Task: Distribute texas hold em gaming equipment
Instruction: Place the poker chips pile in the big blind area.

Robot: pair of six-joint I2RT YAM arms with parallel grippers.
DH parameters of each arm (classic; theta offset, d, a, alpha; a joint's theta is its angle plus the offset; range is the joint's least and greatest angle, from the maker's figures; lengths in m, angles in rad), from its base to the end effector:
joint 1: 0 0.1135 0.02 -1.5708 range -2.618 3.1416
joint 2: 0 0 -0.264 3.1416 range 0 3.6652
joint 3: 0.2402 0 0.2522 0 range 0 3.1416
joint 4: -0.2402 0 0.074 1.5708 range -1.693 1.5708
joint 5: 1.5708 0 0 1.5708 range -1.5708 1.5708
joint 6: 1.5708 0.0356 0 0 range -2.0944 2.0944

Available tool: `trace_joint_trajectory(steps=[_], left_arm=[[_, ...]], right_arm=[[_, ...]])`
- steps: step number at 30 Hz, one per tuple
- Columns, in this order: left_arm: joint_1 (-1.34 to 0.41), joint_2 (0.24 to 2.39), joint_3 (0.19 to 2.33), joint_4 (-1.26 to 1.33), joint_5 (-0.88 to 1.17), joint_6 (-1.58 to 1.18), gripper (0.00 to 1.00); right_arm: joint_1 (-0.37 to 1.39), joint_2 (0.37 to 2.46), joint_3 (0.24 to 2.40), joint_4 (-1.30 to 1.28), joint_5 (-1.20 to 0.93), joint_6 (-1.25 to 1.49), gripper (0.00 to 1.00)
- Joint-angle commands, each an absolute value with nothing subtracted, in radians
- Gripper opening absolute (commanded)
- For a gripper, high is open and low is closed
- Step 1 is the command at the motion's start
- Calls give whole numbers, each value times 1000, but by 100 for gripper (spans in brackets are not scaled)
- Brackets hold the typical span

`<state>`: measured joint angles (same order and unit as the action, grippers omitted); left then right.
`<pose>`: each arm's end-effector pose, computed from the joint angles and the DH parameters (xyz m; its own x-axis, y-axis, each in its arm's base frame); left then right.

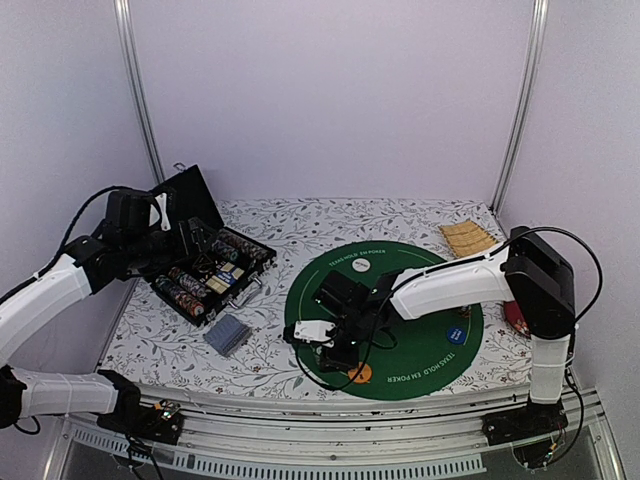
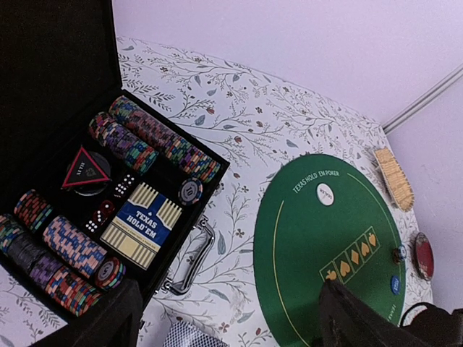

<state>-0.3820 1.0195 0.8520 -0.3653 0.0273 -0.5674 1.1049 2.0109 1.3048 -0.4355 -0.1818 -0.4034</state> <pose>0.2109 -0.0858 0.3010 -0.6095 -0.3341 -0.7190 0.0793 0.8766 -0.4746 0.1754 0.3631 0.1399 -0.0175 -0.8942 -0.4473 -0.9996 0.0256 -0.0122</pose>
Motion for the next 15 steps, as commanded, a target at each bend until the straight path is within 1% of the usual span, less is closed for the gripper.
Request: trace_joint_trajectory(steps=[1,6,7,11,13,15], left_arm=[[-374,1019,877,-380,25,-550,87],[-374,1018,868,-377,29,-551,87],[-375,1020,868,-376,30,-551,87],[-375,1026,871,-375,34,-551,87],[-374,1026,873,-373,34,-549,87],[-374,1026,877,-375,30,-545,87]], right_arm=[[1099,2070,1340,-417,-197,-399,8],[1090,2076,1332,-421,-184,-387,18],[1087,2078,1330,-422,-185,-384,24],[1077,2087,1322,-418,-181,-370,36],[1074,2094,1324,-423,-178,-370,42],[1072,2102,1326,-429,-178,-374,45]])
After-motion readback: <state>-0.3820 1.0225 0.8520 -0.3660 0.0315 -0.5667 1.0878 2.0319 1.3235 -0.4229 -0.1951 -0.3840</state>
